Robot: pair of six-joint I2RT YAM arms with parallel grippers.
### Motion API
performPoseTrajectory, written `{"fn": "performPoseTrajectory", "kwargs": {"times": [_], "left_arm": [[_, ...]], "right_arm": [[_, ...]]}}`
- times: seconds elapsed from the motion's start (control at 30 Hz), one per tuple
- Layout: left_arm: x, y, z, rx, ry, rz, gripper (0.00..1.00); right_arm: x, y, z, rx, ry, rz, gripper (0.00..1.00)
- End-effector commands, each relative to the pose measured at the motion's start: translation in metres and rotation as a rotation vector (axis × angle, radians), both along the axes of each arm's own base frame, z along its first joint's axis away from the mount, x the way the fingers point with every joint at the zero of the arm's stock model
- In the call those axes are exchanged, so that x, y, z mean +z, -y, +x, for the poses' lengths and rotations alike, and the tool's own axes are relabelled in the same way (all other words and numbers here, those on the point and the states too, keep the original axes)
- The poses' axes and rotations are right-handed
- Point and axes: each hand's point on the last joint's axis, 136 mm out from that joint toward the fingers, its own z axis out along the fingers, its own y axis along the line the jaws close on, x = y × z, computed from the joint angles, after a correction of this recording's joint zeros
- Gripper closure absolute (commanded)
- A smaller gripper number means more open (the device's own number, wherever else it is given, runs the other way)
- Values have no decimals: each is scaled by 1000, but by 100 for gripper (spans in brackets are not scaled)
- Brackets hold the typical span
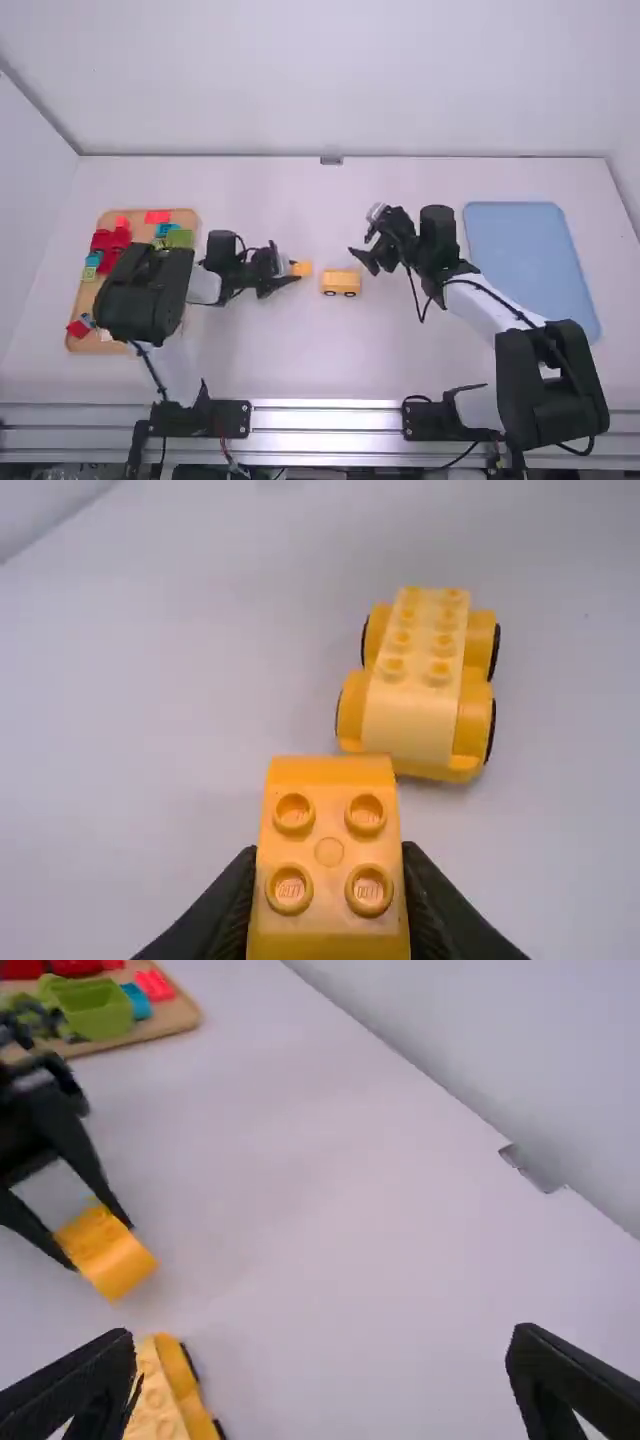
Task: Assemble lego blocks to make yellow taxi
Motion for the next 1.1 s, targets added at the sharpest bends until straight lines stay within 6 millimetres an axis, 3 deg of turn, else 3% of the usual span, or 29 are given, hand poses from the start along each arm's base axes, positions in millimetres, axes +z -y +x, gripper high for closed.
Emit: {"fn": "performPoseTrajectory", "kwargs": {"times": [0.0,0.17,0.3,0.5,0.7,1.07], "left_arm": [[22,3,-5,-21,27,-33,80],[41,7,-12,-45,15,-67,82],[48,11,-16,-81,14,-99,84],[52,21,-16,-118,-29,-99,87],[56,34,-19,-178,-35,-76,87],[51,38,-19,-169,-82,-39,88]], "right_arm": [[-6,12,9,-80,6,-45,2],[-10,19,13,-125,2,-76,2],[-21,19,4,-96,-33,-105,1],[-41,6,-42,193,-57,-113,1],[-64,1,-62,333,-52,-1,2],[-102,-14,-54,453,-70,123,2]]}}
